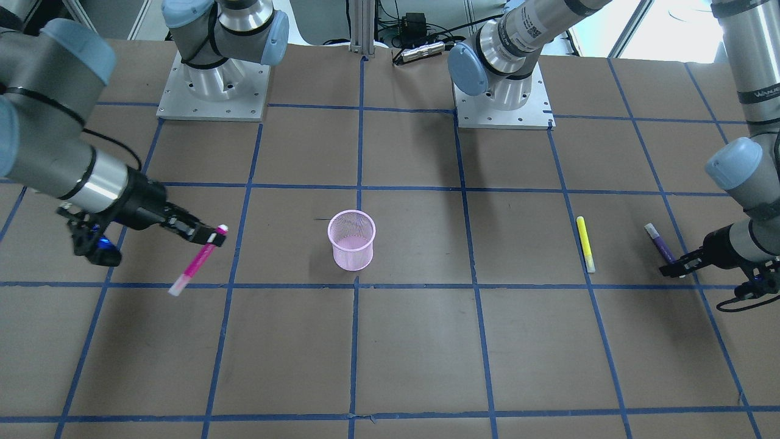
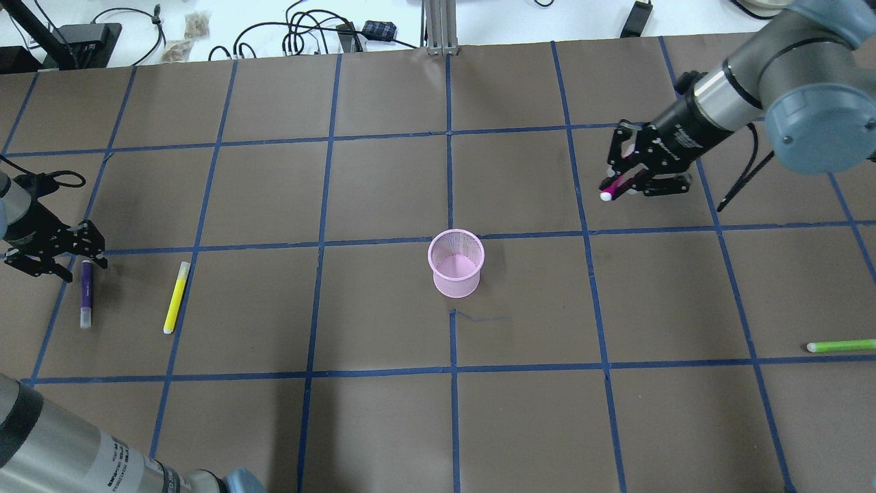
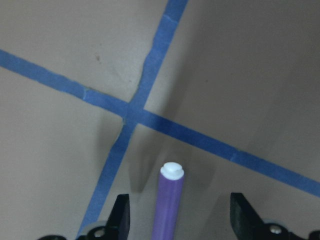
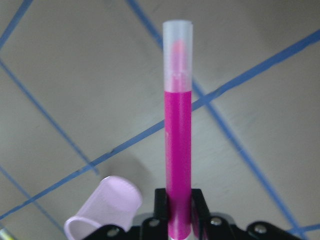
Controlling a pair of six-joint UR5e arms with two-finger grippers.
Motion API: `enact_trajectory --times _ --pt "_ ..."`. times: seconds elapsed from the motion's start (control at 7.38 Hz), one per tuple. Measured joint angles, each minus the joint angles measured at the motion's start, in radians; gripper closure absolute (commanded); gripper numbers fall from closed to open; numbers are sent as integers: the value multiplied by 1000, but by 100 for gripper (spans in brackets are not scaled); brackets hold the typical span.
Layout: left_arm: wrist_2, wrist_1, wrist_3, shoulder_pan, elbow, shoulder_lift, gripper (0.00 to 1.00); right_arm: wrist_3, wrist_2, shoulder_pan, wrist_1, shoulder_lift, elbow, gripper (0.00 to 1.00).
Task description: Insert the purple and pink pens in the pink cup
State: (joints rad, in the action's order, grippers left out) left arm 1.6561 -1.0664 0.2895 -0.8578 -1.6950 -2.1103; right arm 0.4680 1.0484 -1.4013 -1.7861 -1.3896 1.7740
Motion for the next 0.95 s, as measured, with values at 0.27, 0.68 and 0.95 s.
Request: enact_trajectory --times 0.27,0.68,0.95 --pt "2 -1 -1 0 0 -7 97 287 -169 -141 -3 -8 5 100" --pt "7 -6 0 0 0 -9 100 430 -448 -207 -4 6 57 100" --pt "8 -11 -4 0 2 -2 100 442 -527 -219 -5 42 73 100"
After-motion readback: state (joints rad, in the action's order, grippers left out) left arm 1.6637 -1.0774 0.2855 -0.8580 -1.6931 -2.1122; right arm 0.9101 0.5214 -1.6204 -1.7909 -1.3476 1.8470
